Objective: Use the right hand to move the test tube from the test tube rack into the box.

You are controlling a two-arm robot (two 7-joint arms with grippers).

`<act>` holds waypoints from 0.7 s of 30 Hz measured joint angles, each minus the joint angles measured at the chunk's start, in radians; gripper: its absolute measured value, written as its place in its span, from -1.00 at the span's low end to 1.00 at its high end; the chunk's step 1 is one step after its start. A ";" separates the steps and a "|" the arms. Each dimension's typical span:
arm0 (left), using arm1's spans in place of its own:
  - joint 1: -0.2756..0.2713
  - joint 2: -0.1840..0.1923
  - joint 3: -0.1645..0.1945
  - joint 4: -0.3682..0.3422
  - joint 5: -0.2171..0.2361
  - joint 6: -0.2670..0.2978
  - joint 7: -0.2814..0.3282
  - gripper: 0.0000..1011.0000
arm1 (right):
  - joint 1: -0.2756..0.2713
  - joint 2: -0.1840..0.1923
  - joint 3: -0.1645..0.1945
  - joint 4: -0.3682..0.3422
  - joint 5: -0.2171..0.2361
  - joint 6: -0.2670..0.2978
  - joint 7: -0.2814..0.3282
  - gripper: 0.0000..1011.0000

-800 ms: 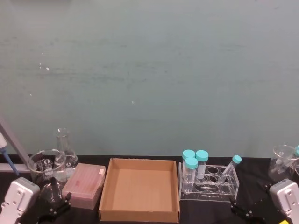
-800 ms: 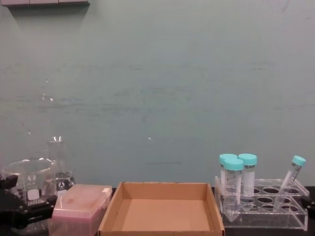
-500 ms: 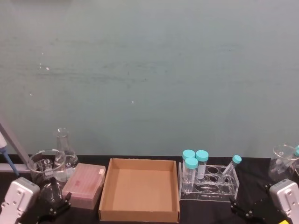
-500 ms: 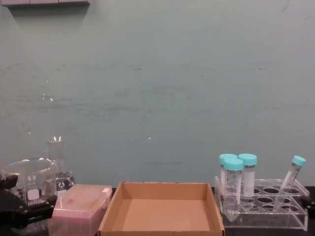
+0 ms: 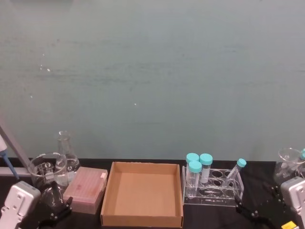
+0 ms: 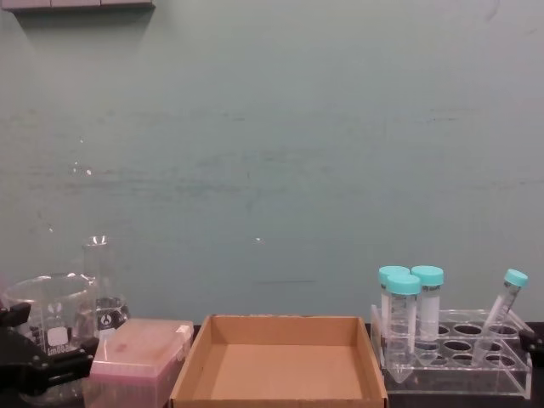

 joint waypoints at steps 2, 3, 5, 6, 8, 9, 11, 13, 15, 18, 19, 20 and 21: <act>0.000 0.000 0.000 0.000 0.000 0.000 0.000 0.98 | 0.011 -0.016 0.015 0.018 0.028 0.001 0.022 0.98; 0.000 0.000 0.000 0.000 0.000 0.000 0.000 0.98 | 0.015 -0.022 0.022 0.026 0.037 0.001 0.030 0.98; 0.000 0.000 0.000 0.000 0.000 0.000 0.000 0.98 | 0.032 -0.042 0.036 0.046 0.064 0.003 0.050 0.98; 0.000 0.000 0.000 0.000 0.000 0.000 0.000 0.98 | 0.040 -0.050 0.041 0.056 0.072 0.003 0.056 0.98; 0.000 0.000 0.000 0.000 0.000 0.000 0.000 0.98 | 0.063 -0.071 0.054 0.083 0.090 0.002 0.073 0.98; 0.000 0.000 0.000 0.000 0.000 0.000 0.000 0.98 | 0.081 -0.086 0.061 0.105 0.097 -0.001 0.080 0.98; 0.000 0.000 0.000 0.000 0.000 0.000 0.000 0.98 | 0.098 -0.099 0.067 0.124 0.100 -0.006 0.084 0.98; 0.000 0.000 0.000 0.000 0.000 0.000 0.000 0.98 | 0.123 -0.118 0.074 0.155 0.101 -0.015 0.090 0.98; 0.000 0.000 0.000 0.000 0.000 0.000 0.000 0.98 | 0.141 -0.130 0.078 0.177 0.101 -0.021 0.093 0.98; 0.000 0.000 0.000 0.000 0.000 0.000 0.000 0.98 | 0.175 -0.152 0.087 0.222 0.100 -0.030 0.102 0.98; 0.000 0.000 0.000 0.000 0.000 0.000 0.000 0.98 | 0.193 -0.164 0.091 0.247 0.101 -0.032 0.108 0.98; 0.000 0.000 0.000 0.000 0.000 0.000 0.000 0.98 | 0.200 -0.169 0.093 0.255 0.102 -0.032 0.111 0.98; 0.000 0.000 0.000 0.000 0.000 0.000 0.000 0.98 | 0.215 -0.179 0.096 0.278 0.104 -0.032 0.118 0.98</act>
